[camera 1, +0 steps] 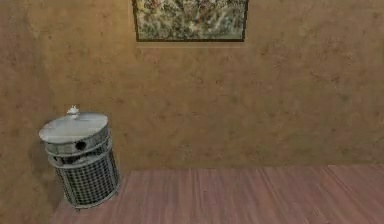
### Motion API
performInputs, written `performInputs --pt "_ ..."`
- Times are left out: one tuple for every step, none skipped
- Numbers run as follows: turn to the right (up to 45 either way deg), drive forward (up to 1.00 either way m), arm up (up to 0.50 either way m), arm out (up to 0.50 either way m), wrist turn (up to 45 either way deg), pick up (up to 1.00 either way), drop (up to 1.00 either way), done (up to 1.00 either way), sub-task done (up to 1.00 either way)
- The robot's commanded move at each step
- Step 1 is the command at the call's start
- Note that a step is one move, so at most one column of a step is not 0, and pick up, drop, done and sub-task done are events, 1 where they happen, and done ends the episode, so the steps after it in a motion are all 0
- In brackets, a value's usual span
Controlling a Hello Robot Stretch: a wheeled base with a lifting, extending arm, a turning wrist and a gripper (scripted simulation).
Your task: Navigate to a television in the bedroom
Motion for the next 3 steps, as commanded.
performInputs --pt "39.0 0.0 0.0 0.0 0.0 0.0 0.0 0.0 0.0" --pt "0.0 0.4 0.0 0.0 0.0 0.0 0.0 0.0 0.0" --pt "3.0 0.0 0.0 0.0 0.0 0.0 0.0 0.0 0.0"
